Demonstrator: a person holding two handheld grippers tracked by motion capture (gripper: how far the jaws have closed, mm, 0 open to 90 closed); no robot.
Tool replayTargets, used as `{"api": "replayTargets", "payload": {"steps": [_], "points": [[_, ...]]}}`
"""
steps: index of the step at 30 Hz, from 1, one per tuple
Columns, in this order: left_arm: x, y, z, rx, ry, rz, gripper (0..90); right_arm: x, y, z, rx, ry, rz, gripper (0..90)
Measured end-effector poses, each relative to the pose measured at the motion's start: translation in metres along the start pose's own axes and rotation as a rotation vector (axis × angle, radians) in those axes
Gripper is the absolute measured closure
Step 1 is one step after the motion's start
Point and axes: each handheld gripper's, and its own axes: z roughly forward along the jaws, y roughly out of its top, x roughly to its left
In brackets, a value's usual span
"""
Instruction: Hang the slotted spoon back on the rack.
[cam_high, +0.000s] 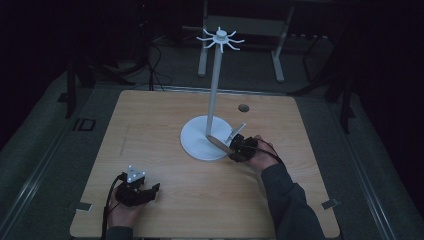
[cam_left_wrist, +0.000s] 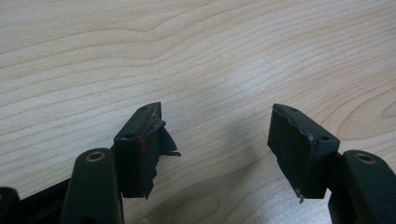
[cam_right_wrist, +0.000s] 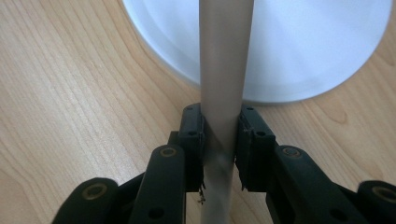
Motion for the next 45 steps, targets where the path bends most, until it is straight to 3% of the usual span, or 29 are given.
{"api": "replayTargets", "payload": {"steps": [18,24,31,37,45], "points": [[0.0,0.0,0.0,-0.004,0.001,0.0,36.2,-0.005,-0.005,-0.027,-0.191,-0.032,0.054,74.2],[0.0,0.0,0.0,-0.005,0.0,-0.001,36.2,-0.007,-0.005,-0.035,-0.264,-0.01,0.078,74.2],[-0.001,0.0,0.0,-0.006,0.0,-0.002,36.2,-0.008,-0.005,-0.044,-0.337,-0.018,0.101,74.2],[-0.001,0.001,0.0,-0.004,0.0,-0.001,36.1,-0.008,-0.004,-0.047,-0.37,-0.044,0.107,74.2],[-0.001,0.0,0.0,-0.006,-0.002,-0.003,36.2,-0.009,-0.001,-0.058,-0.461,-0.07,0.12,74.2]]}}
